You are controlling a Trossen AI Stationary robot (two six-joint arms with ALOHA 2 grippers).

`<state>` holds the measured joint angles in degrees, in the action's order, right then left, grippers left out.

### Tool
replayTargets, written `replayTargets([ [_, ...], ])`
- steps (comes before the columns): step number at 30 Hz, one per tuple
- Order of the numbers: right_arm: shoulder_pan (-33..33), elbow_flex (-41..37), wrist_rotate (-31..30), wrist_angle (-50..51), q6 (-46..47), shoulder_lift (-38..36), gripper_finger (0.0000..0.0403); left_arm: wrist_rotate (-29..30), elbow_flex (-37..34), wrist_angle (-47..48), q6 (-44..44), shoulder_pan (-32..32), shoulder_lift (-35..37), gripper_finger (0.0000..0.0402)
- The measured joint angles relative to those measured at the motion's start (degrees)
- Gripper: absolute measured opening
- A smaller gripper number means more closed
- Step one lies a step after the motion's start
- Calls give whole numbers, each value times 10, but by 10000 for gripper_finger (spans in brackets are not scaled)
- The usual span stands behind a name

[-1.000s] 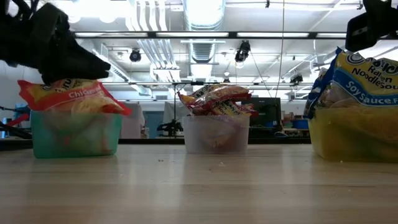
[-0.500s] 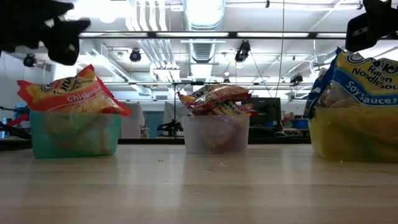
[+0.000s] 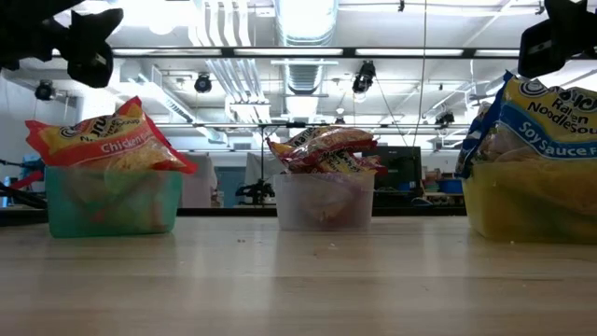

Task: Sort Maruchan noodles
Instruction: Return to Home Position

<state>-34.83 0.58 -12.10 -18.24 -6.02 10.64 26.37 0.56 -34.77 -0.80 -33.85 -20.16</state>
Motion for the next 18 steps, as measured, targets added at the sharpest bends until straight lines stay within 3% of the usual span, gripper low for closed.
replayTargets([
  [9, 0, 0, 0, 0, 0, 0, 150, 0, 0, 122, 25, 0, 97, 158],
  [18, 0, 0, 0, 0, 0, 0, 150, 0, 0, 186, 43, 0, 173, 158],
])
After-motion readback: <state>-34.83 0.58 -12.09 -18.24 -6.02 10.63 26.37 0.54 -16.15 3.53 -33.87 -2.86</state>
